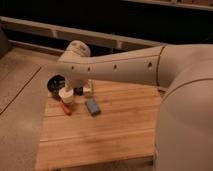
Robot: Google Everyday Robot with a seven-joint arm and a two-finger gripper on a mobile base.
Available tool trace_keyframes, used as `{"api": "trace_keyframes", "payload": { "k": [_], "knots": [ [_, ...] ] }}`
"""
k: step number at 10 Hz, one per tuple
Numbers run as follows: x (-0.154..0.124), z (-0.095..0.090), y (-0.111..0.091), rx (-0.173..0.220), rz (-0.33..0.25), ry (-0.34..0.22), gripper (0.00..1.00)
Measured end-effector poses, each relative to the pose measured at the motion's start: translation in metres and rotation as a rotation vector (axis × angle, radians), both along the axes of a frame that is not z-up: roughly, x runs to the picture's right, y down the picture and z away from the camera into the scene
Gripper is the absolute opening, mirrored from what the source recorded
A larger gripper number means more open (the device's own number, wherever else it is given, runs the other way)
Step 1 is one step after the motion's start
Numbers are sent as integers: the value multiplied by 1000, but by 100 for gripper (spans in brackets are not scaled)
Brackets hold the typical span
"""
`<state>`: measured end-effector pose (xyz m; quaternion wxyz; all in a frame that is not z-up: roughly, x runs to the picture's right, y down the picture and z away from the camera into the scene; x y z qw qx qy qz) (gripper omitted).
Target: Pick up the ceramic cup
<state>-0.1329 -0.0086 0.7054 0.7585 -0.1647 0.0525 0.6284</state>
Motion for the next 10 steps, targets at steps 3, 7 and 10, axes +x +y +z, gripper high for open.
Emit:
{"api": "trace_keyframes", "payload": {
  "k": [3,7,10],
  "knots": [
    [21,32,-17,-19,-5,55,65],
    [35,95,-12,-141,27,94,65],
    [17,145,0,-242,7,75,65]
  ]
}}
